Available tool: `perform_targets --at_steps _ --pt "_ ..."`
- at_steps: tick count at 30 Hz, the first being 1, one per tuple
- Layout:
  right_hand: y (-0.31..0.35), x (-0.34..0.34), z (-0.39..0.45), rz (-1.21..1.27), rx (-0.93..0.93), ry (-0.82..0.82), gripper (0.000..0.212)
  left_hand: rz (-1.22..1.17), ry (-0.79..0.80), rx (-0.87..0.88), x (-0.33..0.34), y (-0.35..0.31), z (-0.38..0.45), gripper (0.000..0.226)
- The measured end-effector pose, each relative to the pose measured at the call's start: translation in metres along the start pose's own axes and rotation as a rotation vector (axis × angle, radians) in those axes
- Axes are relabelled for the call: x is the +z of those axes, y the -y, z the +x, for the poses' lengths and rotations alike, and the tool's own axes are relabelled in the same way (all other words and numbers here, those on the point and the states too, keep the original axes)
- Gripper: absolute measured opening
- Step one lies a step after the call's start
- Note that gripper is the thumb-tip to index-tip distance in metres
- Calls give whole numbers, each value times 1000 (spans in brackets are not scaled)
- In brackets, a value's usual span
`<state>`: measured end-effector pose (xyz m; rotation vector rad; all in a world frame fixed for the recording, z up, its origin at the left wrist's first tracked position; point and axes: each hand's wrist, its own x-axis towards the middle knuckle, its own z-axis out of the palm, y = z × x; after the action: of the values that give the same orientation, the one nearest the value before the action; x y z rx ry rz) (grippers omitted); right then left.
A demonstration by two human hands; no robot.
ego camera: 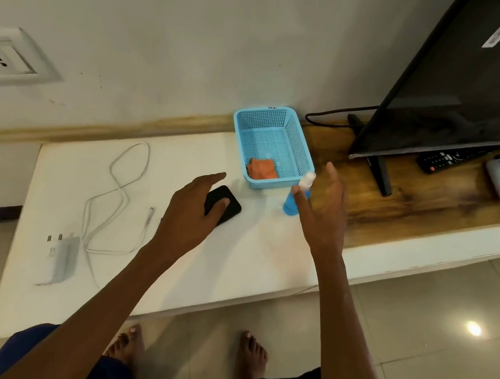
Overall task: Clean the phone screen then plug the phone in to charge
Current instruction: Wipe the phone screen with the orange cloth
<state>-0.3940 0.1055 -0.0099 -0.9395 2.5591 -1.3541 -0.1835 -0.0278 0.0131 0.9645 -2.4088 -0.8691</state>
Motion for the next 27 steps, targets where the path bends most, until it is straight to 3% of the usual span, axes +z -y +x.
perform_targets --at_steps 3,5,7,9,12,17,19,23,27 --pt "22 1 -9 -87 -174 -314 59 -87 -92 -44 -10 9 -11 42" --pt "39 10 -17 -83 -417 -391 49 -158 -144 -64 -13 16 -21 39" --pt "60 27 -30 -3 -592 -287 37 -204 -182 -72 -16 21 -26 36" --pt "76 46 -47 19 -626 -92 29 -208 -192 -83 -18 25 -24 36" --pt "80 63 -59 -64 -494 132 27 -164 -181 -88 -23 30 -18 38" --pt "79 62 -30 -23 -309 80 18 -60 -78 -76 -31 43 -6 44" --pt "81 65 -6 -58 -225 145 20 -30 -44 -60 -32 47 -3 45" --pt "82 82 49 -270 -43 307 29 1 -23 -35 -37 59 -3 42" --pt "78 97 82 -556 -11 436 37 -8 -44 -34 -47 71 -4 41"
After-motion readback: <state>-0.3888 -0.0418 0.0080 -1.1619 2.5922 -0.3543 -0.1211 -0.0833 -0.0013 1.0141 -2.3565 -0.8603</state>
